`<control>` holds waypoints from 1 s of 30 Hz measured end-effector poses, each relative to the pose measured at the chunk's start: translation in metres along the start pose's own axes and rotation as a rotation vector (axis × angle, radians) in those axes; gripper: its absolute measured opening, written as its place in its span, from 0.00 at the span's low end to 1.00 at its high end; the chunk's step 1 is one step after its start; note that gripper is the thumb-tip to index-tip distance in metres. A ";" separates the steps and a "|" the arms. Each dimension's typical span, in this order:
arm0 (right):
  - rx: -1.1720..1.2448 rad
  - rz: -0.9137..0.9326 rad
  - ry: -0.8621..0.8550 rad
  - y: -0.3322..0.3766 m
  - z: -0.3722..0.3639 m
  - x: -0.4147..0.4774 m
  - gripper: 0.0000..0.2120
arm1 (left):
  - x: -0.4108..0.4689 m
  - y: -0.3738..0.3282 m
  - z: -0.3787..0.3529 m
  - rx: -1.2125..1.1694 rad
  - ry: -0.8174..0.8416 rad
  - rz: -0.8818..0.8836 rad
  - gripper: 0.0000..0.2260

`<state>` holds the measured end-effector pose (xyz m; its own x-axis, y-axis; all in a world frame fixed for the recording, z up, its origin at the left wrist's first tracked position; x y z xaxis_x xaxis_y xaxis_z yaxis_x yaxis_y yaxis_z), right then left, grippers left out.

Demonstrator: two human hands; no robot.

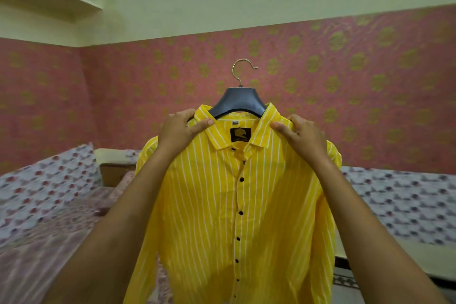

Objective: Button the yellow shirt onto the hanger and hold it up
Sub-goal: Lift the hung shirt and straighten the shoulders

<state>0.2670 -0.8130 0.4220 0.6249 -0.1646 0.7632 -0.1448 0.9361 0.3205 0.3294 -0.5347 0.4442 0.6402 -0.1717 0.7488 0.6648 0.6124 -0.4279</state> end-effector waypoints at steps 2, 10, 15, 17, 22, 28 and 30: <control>-0.021 -0.029 0.000 -0.045 0.019 0.004 0.29 | 0.011 -0.028 -0.042 -0.041 0.018 -0.021 0.23; -0.151 -0.098 -0.050 -0.205 0.090 0.021 0.29 | 0.057 -0.123 -0.199 -0.133 0.065 -0.055 0.28; -0.261 -0.156 -0.097 -0.282 0.121 0.040 0.32 | 0.097 -0.167 -0.282 -0.210 0.088 -0.090 0.33; -0.304 -0.181 -0.102 -0.314 0.128 0.050 0.30 | 0.114 -0.184 -0.316 -0.236 0.107 -0.115 0.32; -0.381 -0.246 -0.131 -0.394 0.134 0.086 0.31 | 0.166 -0.219 -0.400 -0.312 0.128 -0.191 0.26; -0.398 -0.301 -0.185 -0.492 0.138 0.163 0.26 | 0.259 -0.259 -0.502 -0.320 0.152 -0.244 0.23; -0.418 -0.310 -0.235 -0.521 0.144 0.188 0.28 | 0.292 -0.274 -0.531 -0.357 0.137 -0.270 0.23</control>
<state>0.3497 -1.3769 0.4795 0.3955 -0.4715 0.7882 0.3639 0.8684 0.3369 0.5391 -1.1620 0.5115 0.4550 -0.4035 0.7938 0.8901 0.2317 -0.3924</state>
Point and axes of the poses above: each hand's wrist, its own x-axis towards the middle knuckle, its own z-axis out of the back of the hand, y = z × x, the point moved 10 cm from there along x, towards the middle knuckle, and after that the axes turned 6 degrees about -x, right-handed, at the moved point
